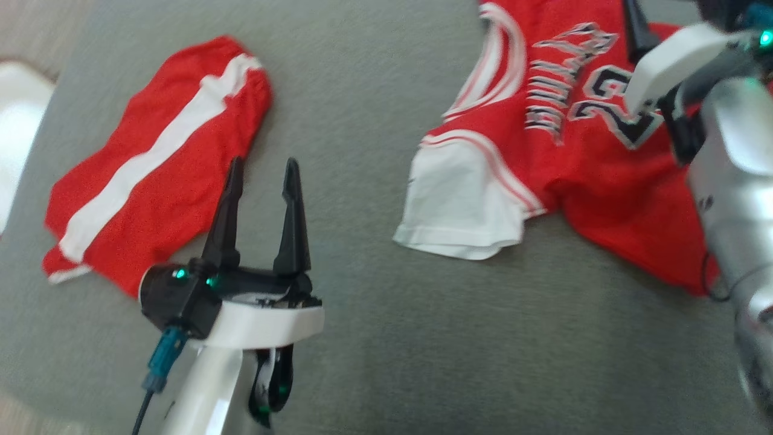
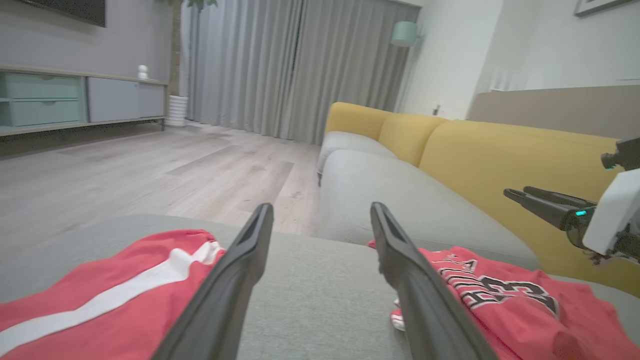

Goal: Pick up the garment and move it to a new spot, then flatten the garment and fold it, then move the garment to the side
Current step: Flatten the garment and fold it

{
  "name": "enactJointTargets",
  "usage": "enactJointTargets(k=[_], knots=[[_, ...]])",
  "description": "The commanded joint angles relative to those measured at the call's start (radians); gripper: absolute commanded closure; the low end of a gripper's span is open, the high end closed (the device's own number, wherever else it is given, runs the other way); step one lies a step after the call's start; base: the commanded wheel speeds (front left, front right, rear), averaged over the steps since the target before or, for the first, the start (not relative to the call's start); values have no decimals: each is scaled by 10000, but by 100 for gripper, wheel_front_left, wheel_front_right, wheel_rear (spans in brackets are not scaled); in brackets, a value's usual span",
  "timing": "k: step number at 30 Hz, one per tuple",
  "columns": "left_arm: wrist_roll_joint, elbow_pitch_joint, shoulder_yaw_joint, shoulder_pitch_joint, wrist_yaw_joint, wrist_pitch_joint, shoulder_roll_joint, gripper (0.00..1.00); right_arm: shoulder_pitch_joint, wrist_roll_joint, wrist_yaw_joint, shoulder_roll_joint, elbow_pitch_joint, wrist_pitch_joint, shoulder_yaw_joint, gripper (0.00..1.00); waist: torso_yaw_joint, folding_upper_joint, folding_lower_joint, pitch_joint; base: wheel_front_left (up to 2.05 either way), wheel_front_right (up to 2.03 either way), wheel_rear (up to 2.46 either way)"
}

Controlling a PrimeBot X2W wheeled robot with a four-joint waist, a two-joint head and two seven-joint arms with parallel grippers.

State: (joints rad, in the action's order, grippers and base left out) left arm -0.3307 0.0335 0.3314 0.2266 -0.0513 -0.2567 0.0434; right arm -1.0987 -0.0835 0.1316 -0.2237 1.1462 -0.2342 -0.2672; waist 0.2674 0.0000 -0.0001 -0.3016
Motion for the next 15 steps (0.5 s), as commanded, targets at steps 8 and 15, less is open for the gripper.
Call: enactJointTargets(k=[8,15], knots=[[279,-222,-753,-779,89,-51,68,0,3131,-1325,-9,655,-3005,-270,819,0,-1928,0,1,1910,0,0,0],[367,-196,-942,-1595,74,-51,68,0,7111,-956,-9,1544,-5793,-273,1806,0,-2627,0,1,2771,0,0,0]])
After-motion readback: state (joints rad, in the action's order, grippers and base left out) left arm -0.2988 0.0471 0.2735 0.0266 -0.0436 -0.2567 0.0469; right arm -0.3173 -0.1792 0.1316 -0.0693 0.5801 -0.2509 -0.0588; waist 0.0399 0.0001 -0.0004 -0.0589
